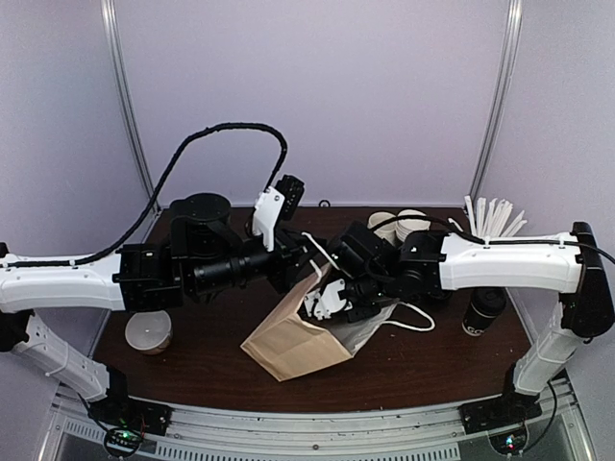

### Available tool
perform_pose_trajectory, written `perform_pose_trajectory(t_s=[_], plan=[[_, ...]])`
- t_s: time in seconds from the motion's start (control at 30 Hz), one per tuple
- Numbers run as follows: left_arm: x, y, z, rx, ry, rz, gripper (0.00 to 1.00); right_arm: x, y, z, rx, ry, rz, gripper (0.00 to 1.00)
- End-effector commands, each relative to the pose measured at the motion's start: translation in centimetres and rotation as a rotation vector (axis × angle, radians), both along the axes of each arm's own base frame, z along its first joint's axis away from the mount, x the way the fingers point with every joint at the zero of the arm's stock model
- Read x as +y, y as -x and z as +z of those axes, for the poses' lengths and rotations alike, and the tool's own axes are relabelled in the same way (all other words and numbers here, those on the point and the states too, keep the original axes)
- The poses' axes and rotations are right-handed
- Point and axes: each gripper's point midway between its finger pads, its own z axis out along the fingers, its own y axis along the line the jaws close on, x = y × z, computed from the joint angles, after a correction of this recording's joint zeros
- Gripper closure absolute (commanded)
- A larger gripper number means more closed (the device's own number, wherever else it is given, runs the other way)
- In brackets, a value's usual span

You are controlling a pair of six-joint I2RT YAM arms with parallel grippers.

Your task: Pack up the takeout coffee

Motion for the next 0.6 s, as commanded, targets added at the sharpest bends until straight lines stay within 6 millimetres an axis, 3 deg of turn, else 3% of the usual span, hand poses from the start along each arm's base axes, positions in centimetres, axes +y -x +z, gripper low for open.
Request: perform_pose_trajectory(t_s=[0.0,0.13,0.57], plan=[[0.9,-0.3,1.7,-0.018,0.061,0.014,1.00,0.3,-1.1,1.6,-0.046,-0.017,-0.042,0.76],[1.4,-0.8,1.6,-0.027,0.048,0.037,1.00,0.4,-0.8,2.9,-0.027,-0.042,-0.054,0.87],[3.0,-2.8,2.4,-0.062,0.027,0.125,1.00,0.2,0.8,6.1,0.065,-0.095,-0.071,0.95]])
